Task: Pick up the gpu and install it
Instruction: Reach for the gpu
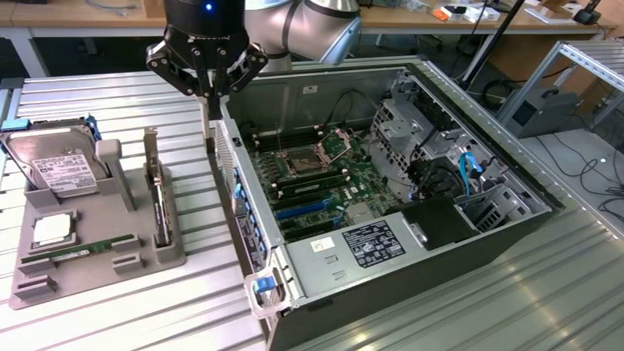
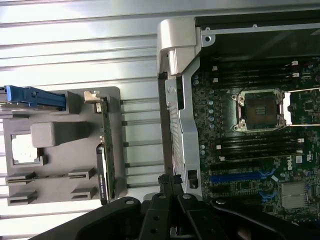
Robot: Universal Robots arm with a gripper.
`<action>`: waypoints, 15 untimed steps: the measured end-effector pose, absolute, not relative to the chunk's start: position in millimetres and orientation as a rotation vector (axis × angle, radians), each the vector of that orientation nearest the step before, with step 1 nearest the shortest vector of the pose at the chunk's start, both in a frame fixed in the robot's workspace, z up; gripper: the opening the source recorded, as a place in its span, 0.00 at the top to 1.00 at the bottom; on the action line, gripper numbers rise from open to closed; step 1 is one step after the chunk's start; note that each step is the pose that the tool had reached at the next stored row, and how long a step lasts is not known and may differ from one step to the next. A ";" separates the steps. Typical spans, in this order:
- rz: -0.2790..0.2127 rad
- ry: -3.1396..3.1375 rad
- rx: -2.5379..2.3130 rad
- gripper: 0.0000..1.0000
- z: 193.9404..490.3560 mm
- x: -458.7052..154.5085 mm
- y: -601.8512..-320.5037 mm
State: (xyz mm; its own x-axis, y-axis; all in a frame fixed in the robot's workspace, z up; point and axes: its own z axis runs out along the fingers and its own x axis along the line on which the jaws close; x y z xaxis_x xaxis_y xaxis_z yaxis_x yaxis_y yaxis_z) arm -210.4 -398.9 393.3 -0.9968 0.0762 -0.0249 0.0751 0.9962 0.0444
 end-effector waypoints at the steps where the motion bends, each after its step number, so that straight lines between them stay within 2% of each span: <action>1: 0.068 3.112 0.118 0.89 393.3 -210.9 -398.9; 8: 0.068 3.112 0.118 0.89 393.3 -216.2 -399.0; 15: 0.068 3.109 0.118 0.89 393.3 -246.9 -398.9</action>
